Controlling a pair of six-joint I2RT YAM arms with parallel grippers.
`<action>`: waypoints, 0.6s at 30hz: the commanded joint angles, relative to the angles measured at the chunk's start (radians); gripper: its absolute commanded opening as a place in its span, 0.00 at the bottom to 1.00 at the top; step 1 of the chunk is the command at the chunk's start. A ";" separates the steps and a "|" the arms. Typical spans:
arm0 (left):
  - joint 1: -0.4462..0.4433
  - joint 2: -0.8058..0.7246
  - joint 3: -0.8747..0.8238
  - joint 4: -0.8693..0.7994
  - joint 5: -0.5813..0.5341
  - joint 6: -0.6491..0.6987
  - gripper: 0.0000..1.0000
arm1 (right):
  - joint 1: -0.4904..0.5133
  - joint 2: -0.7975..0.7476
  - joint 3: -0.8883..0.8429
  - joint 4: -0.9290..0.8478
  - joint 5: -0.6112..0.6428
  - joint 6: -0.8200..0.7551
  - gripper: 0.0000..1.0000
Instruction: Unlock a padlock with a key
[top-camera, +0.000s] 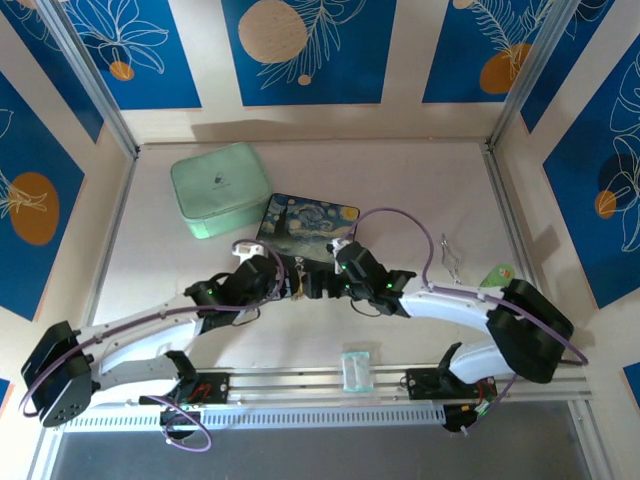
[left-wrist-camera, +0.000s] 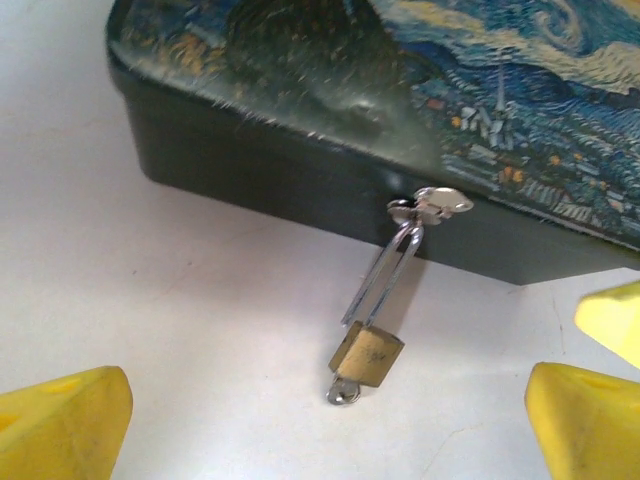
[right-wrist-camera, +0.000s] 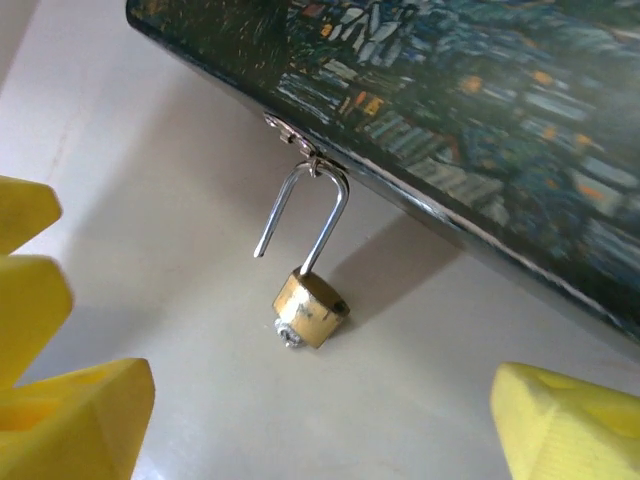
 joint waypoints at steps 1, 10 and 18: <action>0.024 -0.041 -0.039 0.052 0.065 -0.034 1.00 | 0.014 0.062 0.047 -0.024 0.061 0.053 0.80; 0.035 -0.078 -0.111 0.079 0.066 -0.101 1.00 | 0.020 0.191 0.109 0.030 0.056 0.114 0.62; 0.038 -0.075 -0.131 0.099 0.060 -0.109 1.00 | 0.056 0.262 0.141 0.000 0.077 0.116 0.61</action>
